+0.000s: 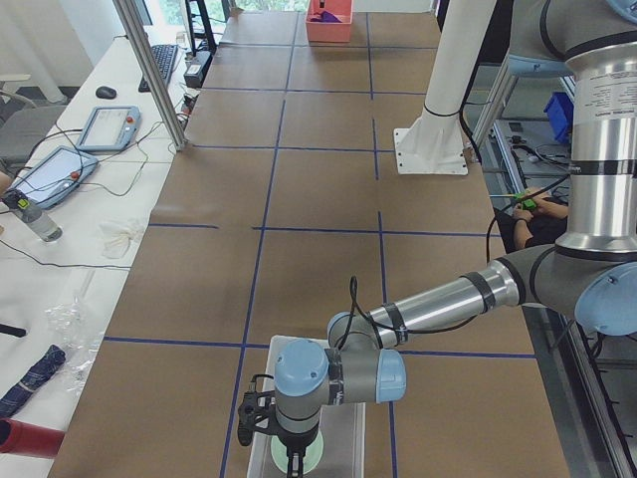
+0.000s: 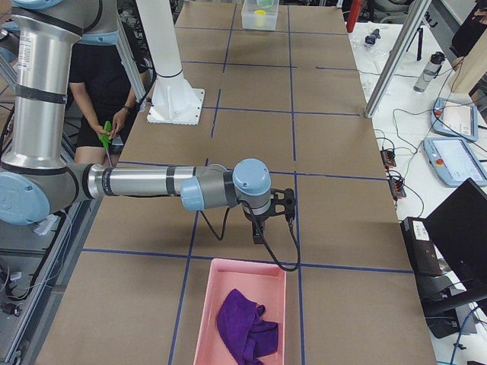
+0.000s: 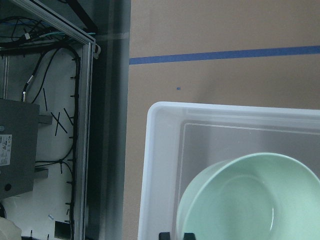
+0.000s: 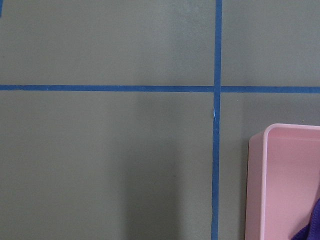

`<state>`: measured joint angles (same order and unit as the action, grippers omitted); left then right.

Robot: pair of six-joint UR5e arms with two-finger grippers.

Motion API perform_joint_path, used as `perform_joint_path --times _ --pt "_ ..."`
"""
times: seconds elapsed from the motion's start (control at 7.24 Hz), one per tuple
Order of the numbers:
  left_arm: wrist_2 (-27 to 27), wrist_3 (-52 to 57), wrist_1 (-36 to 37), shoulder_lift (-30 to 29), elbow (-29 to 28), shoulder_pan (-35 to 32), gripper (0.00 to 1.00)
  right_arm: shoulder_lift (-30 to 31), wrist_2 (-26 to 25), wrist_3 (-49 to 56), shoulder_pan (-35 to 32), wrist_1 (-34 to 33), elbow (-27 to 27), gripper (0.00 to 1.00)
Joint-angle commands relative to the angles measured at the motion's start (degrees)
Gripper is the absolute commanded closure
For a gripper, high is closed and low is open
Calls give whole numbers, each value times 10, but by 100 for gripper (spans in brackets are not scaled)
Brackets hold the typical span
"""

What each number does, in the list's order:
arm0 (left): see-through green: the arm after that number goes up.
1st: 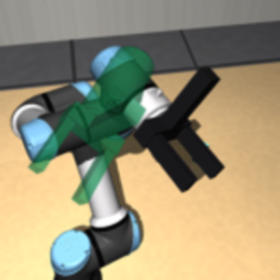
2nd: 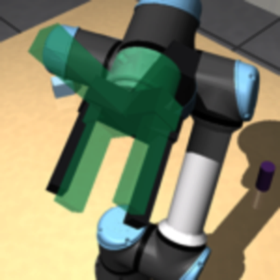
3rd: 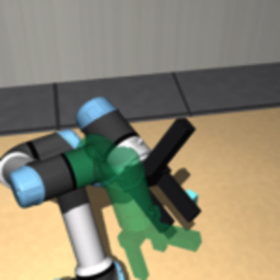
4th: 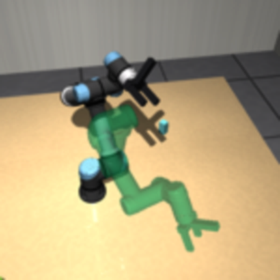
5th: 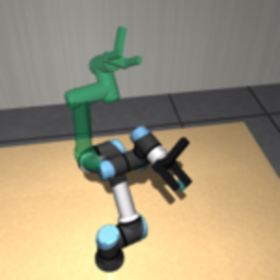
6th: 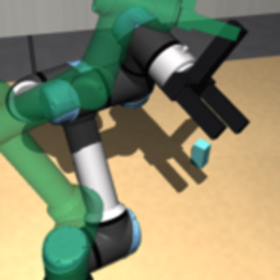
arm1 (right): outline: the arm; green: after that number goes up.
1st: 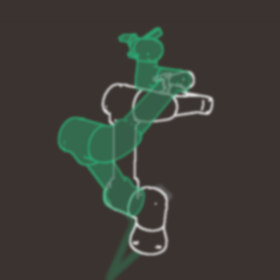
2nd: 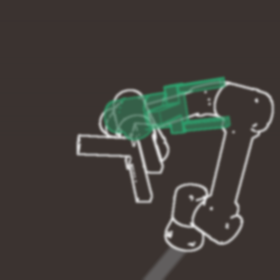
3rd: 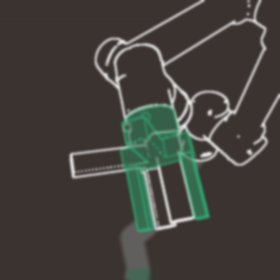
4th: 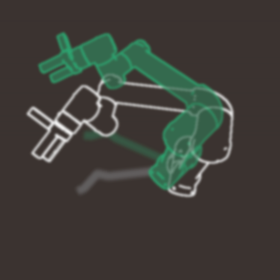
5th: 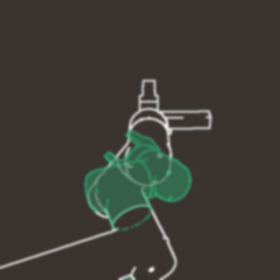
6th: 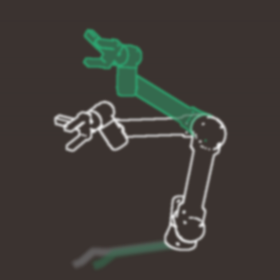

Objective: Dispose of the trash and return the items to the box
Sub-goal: 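Lower the green bowl into the clear bin and release it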

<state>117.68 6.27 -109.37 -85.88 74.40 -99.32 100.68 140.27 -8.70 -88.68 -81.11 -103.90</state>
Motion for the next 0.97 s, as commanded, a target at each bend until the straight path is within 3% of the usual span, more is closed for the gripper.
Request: perform_joint_path --times 0.0,0.14,0.41,0.69,0.83 --pt "1 0 0 0 1 0 0 0 0 0 0 0 -2 0" --pt "4 0 -1 -1 9 0 0 0 0 0 0 0 -2 0" --pt "17 -1 8 -2 100 0 0 0 -1 0 0 0 -2 0" --pt "84 0 -8 -9 173 1 0 0 1 -1 0 0 -2 0" --pt "84 -2 -2 -29 174 3 0 -1 0 -1 0 0 -2 0"
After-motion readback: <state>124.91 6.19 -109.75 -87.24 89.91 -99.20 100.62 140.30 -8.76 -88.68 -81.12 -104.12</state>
